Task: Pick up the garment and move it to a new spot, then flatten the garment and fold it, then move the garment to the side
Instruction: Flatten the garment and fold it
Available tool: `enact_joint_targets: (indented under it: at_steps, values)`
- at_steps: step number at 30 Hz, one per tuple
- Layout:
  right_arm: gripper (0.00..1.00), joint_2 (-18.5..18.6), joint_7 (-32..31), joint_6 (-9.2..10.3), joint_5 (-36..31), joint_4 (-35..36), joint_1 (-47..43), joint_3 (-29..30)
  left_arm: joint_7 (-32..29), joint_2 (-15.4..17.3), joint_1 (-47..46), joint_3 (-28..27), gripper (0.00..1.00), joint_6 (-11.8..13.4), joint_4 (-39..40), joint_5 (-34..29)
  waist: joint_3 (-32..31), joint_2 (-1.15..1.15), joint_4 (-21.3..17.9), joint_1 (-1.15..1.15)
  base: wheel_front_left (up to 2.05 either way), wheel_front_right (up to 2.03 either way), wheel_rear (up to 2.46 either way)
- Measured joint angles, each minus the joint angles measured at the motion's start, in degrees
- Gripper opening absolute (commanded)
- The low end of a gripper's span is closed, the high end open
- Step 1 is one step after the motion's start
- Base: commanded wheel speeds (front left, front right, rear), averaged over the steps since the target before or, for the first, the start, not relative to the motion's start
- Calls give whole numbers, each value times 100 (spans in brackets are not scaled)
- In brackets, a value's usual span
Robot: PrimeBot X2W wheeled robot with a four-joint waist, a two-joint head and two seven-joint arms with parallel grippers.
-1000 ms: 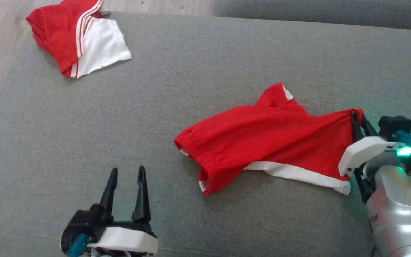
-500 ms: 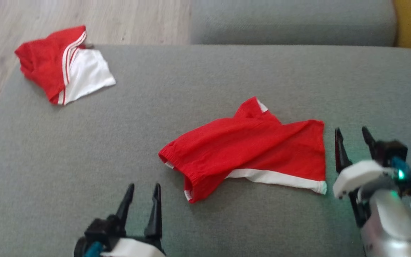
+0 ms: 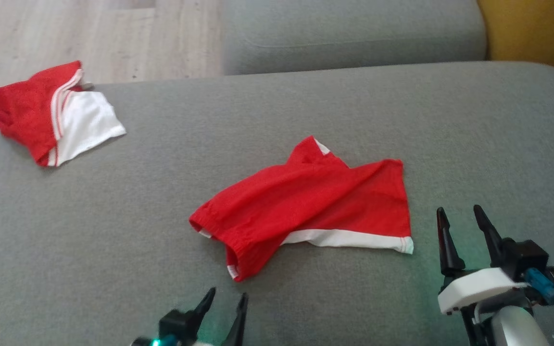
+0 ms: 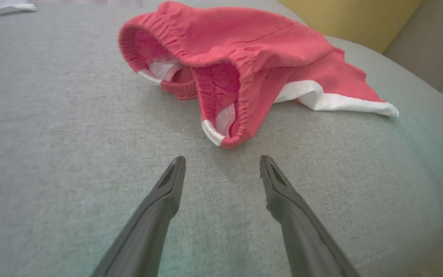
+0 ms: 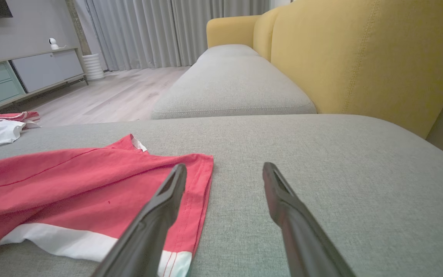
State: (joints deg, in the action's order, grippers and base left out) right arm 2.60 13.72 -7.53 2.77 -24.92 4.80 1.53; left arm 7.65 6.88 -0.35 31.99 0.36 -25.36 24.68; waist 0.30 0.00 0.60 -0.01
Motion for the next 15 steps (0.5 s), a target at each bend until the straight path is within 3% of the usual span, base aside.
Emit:
enact_joint_targets:
  at_steps: [11,12,13,14,15]
  values:
    - [100,0,-309,0,16,688,-154,-64,255,-19,-961,381,100,-90,-1016,-605,209,0,-349,1,0,0,0]
    - [100,0,-314,0,16,719,-190,-51,297,-23,-1031,415,72,-92,-1094,-648,222,0,-373,1,0,0,0]
    - [100,0,-315,0,15,740,-222,-44,349,-27,-1078,439,18,-97,-1140,-658,231,0,-391,1,0,0,0]
    - [100,0,-321,0,13,755,-246,-32,391,-35,-1118,466,18,-104,-1160,-659,236,0,-404,1,0,0,0]
    - [100,0,-328,0,3,773,-268,-22,431,-48,-1141,482,0,-143,-1165,-659,234,0,-412,1,0,0,0]
